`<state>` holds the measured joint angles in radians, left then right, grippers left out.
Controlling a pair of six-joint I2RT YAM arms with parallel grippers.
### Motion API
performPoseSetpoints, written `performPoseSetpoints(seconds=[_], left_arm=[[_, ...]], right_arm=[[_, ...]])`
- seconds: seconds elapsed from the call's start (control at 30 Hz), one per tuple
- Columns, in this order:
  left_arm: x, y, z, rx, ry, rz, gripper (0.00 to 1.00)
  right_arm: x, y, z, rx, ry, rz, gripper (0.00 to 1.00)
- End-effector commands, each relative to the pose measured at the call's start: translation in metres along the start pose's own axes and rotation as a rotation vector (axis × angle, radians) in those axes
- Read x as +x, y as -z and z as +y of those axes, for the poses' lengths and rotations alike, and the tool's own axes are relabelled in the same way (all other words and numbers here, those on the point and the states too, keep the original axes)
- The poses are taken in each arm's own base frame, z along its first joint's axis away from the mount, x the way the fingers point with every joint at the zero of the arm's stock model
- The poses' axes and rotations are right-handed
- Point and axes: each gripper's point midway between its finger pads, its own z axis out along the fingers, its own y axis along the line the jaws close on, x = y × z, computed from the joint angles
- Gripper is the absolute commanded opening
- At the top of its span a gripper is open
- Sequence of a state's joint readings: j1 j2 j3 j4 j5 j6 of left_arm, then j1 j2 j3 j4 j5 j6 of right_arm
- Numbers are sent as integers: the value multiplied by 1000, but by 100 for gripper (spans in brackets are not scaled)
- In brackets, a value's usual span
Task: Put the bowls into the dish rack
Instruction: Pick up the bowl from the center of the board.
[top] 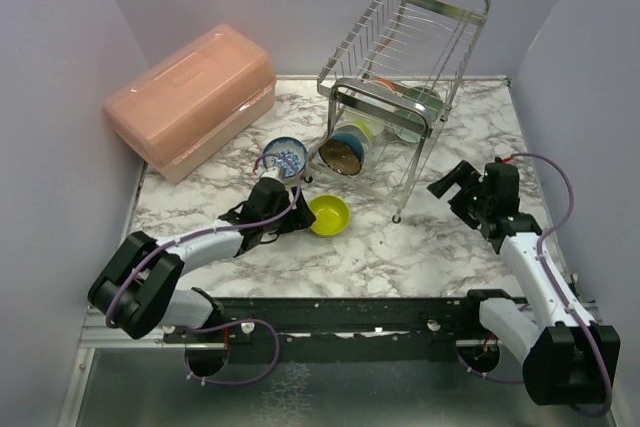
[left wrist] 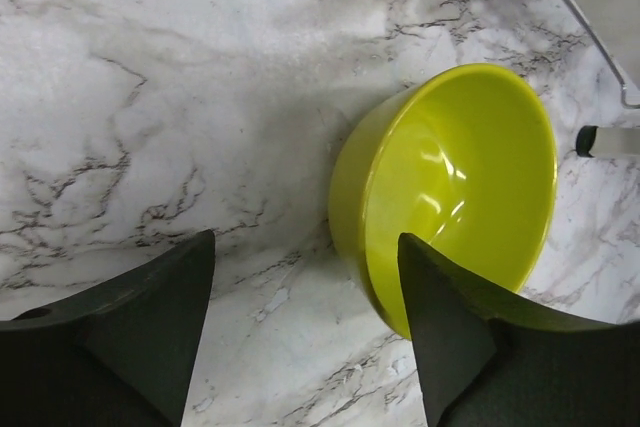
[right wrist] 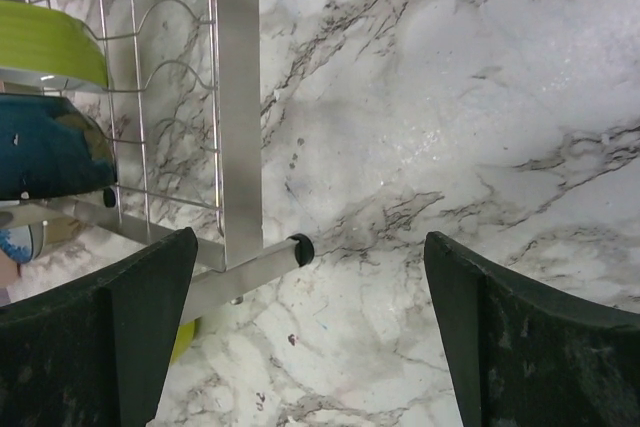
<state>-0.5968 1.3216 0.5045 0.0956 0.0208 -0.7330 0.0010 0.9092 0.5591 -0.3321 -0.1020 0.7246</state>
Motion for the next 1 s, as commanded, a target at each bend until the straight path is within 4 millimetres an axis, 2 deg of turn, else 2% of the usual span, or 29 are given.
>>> performPoseSetpoints(seconds=[0.0, 0.07, 0.13, 0.27, 0.37, 0.5, 0.7, 0.97], left_arm=[[-7, -8, -26, 117, 12, 3, 70], [-6, -12, -29, 128, 8, 24, 61], [-4, -12, -33, 144, 4, 37, 41], [-5, -6, -40, 180, -4, 34, 11], [-10, -1, -38, 173, -8, 3, 3], [-16, 2, -37, 163, -16, -27, 0], [-23, 4, -47, 195, -13, -39, 0], [-26, 7, -92, 390, 32, -11, 0]], right_arm=[[9, 3, 13, -51, 22, 92, 100], [16, 1, 12, -52, 22, 124, 100], [22, 0, 12, -63, 13, 149, 100], [37, 0, 6, -71, -12, 184, 100], [45, 1, 0, -68, -19, 194, 100], [52, 7, -3, -75, -13, 204, 100], [70, 22, 12, -199, -6, 277, 100], [99, 39, 27, -385, 44, 408, 100]])
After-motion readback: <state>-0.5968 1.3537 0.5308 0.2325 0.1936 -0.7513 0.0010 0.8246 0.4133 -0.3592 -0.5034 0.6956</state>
